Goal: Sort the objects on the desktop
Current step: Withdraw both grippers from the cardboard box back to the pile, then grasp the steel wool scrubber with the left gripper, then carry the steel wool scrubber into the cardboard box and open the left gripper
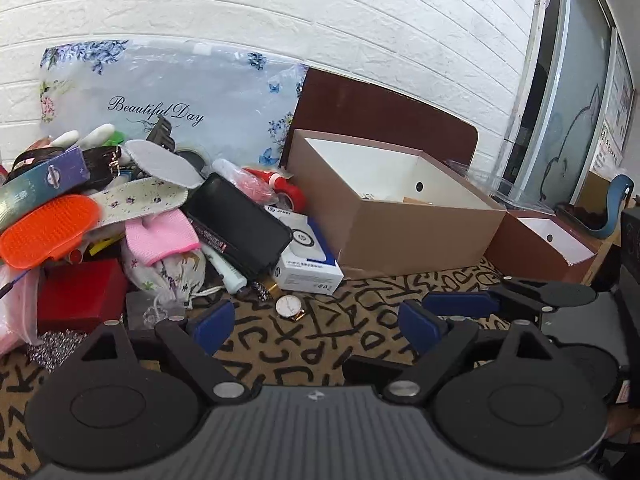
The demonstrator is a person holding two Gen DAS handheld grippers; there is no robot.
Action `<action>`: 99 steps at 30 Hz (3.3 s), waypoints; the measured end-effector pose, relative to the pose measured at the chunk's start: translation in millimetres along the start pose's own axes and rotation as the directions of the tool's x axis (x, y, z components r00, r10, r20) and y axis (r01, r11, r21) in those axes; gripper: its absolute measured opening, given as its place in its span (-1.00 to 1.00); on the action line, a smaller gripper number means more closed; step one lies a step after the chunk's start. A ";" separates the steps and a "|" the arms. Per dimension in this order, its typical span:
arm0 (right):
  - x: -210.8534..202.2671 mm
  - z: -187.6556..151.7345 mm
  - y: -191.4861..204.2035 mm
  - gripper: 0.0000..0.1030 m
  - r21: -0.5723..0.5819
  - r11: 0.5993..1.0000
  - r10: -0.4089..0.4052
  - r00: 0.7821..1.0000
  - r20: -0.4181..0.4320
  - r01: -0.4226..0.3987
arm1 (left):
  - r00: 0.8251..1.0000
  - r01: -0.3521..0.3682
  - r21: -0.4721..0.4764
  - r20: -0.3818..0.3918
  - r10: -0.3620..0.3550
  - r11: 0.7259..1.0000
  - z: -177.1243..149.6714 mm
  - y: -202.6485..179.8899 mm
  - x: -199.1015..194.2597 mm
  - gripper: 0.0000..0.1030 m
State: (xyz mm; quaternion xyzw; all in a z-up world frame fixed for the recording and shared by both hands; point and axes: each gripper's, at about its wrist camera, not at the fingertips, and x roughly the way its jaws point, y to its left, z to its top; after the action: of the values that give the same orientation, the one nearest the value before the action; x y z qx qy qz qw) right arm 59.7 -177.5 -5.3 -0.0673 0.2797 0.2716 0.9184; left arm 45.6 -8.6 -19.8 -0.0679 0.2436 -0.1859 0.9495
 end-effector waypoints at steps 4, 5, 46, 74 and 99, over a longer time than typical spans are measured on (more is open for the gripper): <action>9.4 -3.7 11.7 0.78 -0.018 0.999 0.036 0.999 -0.022 -0.036 | 0.999 -0.049 -0.041 -0.022 0.048 0.998 -10.8 15.6 -5.8 0.78; 13.2 -4.4 15.6 0.78 -0.026 0.998 0.050 0.998 -0.025 -0.050 | 0.997 -0.072 -0.055 -0.030 0.070 0.996 -13.7 21.5 -6.6 0.78; 133.3 17.1 126.1 -0.50 -0.325 0.884 0.313 0.942 -0.119 -0.335 | 0.965 -0.252 -0.314 -0.154 0.213 0.915 -29.6 148.4 1.1 -0.20; 26.4 9.4 18.1 -0.60 -0.147 0.987 0.077 0.992 0.104 -0.061 | 0.994 0.001 -0.029 -0.112 -0.005 1.000 35.1 -4.1 50.0 -0.22; 45.0 68.0 -169.3 -0.59 0.054 0.951 -0.310 0.928 0.208 0.306 | 0.966 0.256 0.151 -0.064 -0.249 0.955 143.7 -121.7 224.8 -0.23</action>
State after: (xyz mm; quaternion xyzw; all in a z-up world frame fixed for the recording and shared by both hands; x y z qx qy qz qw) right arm 214.3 -280.8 21.9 -0.0712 0.1679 0.1270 0.9750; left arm 259.4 -202.0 34.0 -0.0191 0.2382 -0.3258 0.9147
